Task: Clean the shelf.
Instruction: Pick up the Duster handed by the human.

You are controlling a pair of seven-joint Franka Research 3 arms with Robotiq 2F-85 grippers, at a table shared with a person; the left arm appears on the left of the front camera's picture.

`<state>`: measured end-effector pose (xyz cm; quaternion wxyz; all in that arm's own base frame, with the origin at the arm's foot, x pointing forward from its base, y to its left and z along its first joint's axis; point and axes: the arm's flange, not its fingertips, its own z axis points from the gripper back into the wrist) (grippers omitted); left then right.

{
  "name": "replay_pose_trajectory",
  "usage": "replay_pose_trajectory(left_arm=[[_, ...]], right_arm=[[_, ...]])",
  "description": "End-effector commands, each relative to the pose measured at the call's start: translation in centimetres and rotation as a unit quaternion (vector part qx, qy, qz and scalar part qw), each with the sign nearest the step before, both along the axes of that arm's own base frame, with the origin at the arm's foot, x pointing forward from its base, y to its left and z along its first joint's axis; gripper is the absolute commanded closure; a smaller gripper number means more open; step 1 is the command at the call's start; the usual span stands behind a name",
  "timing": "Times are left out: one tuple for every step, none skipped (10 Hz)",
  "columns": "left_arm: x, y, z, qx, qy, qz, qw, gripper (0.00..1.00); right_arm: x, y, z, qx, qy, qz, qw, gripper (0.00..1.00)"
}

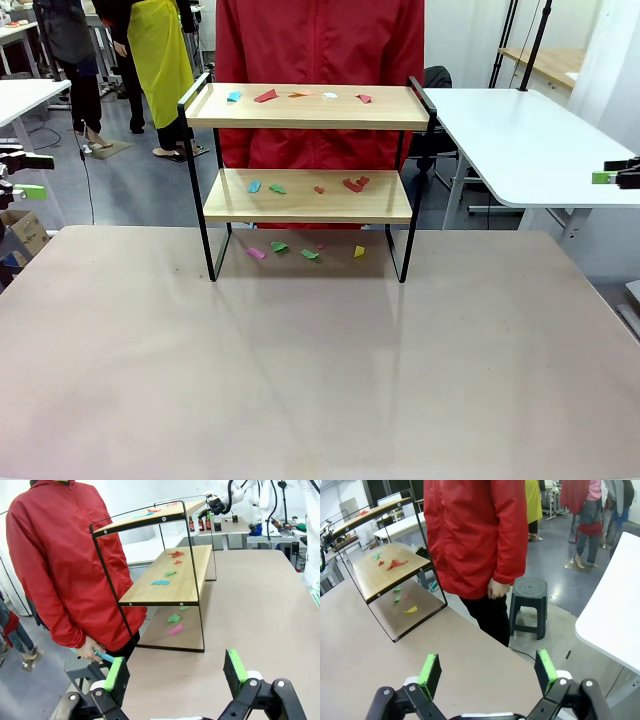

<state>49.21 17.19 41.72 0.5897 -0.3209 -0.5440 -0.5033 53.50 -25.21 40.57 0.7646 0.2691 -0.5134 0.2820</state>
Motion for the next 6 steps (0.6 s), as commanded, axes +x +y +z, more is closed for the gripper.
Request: replay_pose_trajectory(left_arm=[[-0.01, -0.04, 0.11, 0.0, -0.001, -0.001, 1.0, 0.0], [-0.01, -0.04, 0.11, 0.0, -0.001, -0.001, 1.0, 0.0], [-0.01, -0.04, 0.11, 0.0, -0.001, -0.001, 1.0, 0.0], [-0.01, -0.04, 0.11, 0.0, -0.001, -0.001, 1.0, 0.0], [-0.01, -0.04, 0.11, 0.0, -0.001, -0.001, 1.0, 0.0], [-0.01, -0.04, 0.11, 0.0, -0.001, -0.001, 1.0, 0.0]], right_arm=[[-0.05, 0.21, 0.05, 0.0, 0.0, 0.002, 1.0, 0.0], [-0.05, 0.21, 0.05, 0.0, 0.0, 0.002, 1.0, 0.0], [-0.05, 0.21, 0.05, 0.0, 0.0, 0.002, 1.0, 0.0], [-0.05, 0.21, 0.05, 0.0, 0.0, 0.002, 1.0, 0.0], [-0.05, 0.21, 0.05, 0.0, 0.0, 0.002, 1.0, 0.0], [-0.05, 0.21, 0.05, 0.0, 0.0, 0.002, 1.0, 0.0]])
